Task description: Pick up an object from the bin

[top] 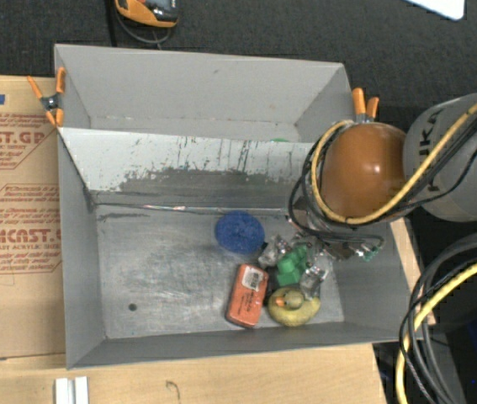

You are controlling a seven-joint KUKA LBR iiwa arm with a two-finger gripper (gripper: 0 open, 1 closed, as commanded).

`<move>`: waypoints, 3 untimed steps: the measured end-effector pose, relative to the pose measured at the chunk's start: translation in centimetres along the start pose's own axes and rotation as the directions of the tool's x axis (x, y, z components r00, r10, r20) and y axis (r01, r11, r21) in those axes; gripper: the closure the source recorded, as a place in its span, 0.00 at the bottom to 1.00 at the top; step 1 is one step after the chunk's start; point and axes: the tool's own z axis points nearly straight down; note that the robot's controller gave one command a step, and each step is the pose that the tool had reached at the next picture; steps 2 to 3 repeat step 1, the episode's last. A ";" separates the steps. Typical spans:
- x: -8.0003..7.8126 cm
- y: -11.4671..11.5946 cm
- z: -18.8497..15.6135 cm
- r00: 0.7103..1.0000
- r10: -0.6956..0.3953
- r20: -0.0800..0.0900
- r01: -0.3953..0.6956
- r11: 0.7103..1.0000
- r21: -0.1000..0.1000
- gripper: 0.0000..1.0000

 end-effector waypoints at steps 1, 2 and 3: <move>-0.1 0.0 -1.2 1.000 0.001 0.001 -0.001 1.000 0.001 1.00; -0.1 0.0 -1.2 1.000 0.001 0.001 -0.001 1.000 0.001 1.00; -0.1 0.0 -1.2 1.000 0.001 0.001 -0.001 1.000 0.001 1.00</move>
Offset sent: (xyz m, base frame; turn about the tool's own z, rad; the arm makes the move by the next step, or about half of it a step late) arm 0.0001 0.0000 0.0121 0.0000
